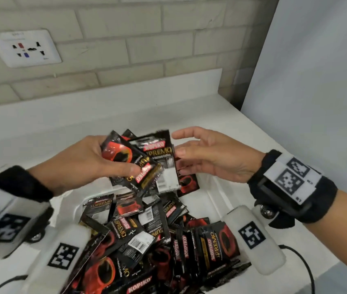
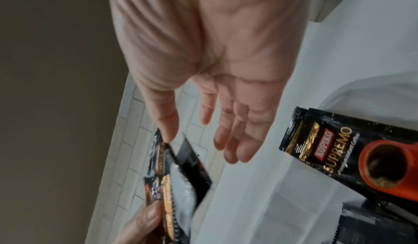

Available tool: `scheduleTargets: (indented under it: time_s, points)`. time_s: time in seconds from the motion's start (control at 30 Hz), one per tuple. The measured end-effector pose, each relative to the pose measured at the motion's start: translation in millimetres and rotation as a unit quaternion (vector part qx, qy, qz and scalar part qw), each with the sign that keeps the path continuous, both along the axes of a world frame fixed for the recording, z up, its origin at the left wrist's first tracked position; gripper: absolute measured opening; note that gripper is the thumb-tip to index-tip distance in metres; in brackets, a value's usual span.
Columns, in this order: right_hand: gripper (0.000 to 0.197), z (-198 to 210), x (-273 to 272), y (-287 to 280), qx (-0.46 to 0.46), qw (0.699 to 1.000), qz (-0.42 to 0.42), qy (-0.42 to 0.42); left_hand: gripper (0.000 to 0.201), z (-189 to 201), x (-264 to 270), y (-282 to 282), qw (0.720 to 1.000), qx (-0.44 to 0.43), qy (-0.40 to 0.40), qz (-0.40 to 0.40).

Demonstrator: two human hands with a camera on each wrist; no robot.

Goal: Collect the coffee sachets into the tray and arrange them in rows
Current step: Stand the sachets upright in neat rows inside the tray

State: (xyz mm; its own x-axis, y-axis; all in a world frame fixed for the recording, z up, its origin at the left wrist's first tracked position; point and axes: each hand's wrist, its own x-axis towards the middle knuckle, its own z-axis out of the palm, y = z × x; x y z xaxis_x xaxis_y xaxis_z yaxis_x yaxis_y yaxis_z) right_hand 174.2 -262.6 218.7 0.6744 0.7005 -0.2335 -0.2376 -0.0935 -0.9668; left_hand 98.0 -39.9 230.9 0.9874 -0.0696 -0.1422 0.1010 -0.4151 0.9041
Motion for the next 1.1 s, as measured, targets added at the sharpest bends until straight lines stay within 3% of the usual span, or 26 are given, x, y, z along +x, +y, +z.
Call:
scheduleTargets:
  time_s: [0.03,0.1,0.27,0.43,0.5,0.57,0.73,0.9,1.1]
  points:
    - [0.036,1,0,-4,0.005,1.0,-0.01,-0.003,0.087,-1,-1,5,0.999,-0.019,-0.009,0.024]
    - [0.04,1,1,-14,0.023,0.999,-0.036,-0.009,0.094,-3,-5,13,0.994,-0.094,-0.021,0.056]
    - [0.04,-6,-4,-41,0.038,0.996,-0.072,-0.039,0.07,-5,-22,5,0.967,-0.232,-0.026,0.103]
    - [0.036,-11,-28,-48,-0.027,0.99,-0.033,-0.135,0.046,-15,-31,-24,0.964,-0.231,0.036,0.124]
    - [0.05,-7,-36,-42,-0.061,0.984,-0.013,-0.168,0.035,-18,-28,-39,0.966,-0.215,0.057,0.128]
    - [0.061,-3,-40,-35,-0.085,0.978,-0.016,-0.191,0.042,-23,-25,-52,0.97,-0.198,0.062,0.127]
    - [0.09,-6,-48,-23,-0.118,0.951,0.008,-0.285,0.035,-25,-28,-80,0.971,-0.195,0.031,0.136]
    - [0.065,-11,-58,-26,-0.135,0.949,0.058,-0.278,0.05,-31,-33,-90,0.964,-0.215,0.028,0.153]
    - [0.052,-12,-52,-27,-0.029,0.983,-0.032,-0.176,0.06,-33,-40,-89,0.958,-0.253,0.045,0.128]
